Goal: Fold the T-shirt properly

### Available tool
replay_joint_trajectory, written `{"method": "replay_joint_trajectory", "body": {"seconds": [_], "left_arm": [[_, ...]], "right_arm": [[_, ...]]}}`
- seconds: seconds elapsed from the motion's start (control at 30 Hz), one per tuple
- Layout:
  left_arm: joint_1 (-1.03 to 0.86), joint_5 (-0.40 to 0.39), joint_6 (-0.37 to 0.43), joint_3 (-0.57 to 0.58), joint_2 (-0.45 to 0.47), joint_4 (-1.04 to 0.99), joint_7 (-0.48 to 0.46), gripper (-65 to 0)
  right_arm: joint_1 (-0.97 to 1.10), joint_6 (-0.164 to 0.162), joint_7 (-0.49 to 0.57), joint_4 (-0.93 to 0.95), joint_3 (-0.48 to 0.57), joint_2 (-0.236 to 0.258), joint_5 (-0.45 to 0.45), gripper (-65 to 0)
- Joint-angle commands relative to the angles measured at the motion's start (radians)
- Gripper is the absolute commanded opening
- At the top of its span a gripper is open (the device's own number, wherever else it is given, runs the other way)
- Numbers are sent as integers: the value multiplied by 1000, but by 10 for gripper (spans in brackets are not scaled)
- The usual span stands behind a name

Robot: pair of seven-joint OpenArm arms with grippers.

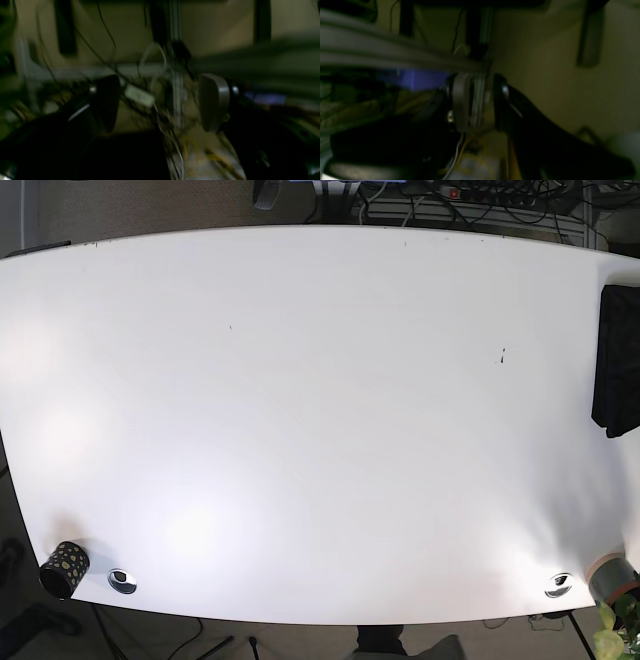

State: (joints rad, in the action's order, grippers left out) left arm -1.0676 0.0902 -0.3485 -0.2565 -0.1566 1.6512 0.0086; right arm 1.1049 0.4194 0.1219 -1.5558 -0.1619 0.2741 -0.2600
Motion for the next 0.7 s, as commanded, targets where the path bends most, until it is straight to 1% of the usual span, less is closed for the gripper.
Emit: {"method": "replay_joint_trajectory", "body": {"seconds": [0.0, 0.03, 0.13, 0.23, 0.3, 0.4, 0.43, 0.53, 0.6, 0.67], "left_arm": [[16, -4, -1, -7, 1, -47, -22, -206], [33, -2, 2, -8, 1, -79, -22, -206], [74, -2, 50, -8, 7, -194, -22, -206], [135, -2, 91, -7, 35, -311, -22, -206], [191, -2, 116, -2, 59, -415, -22, -206], [243, -7, 131, -7, 79, -527, -28, -206], [251, -7, 131, -7, 82, -538, -29, -207], [249, -8, 128, -4, 78, -527, -34, -258], [226, -8, 128, -2, 75, -480, -57, -296], [197, -8, 127, 4, 75, -434, -65, -299]], "right_arm": [[-13, -4, 20, 58, 12, 9, -6, -498], [-30, -4, 20, 96, 25, 11, -6, -498], [-92, -4, 20, 197, 57, 12, -5, -498], [-171, -4, 20, 308, 75, 12, 1, -498], [-231, -4, 20, 383, 80, 12, 37, -498], [-286, -4, 23, 458, 80, 9, 93, -498], [-294, -4, 23, 463, 80, 7, 103, -498], [-293, -4, 23, 456, 80, 11, 98, -498], [-273, -4, 23, 427, 75, 11, 100, -498], [-248, -4, 23, 394, 74, 11, 100, -498]]}}
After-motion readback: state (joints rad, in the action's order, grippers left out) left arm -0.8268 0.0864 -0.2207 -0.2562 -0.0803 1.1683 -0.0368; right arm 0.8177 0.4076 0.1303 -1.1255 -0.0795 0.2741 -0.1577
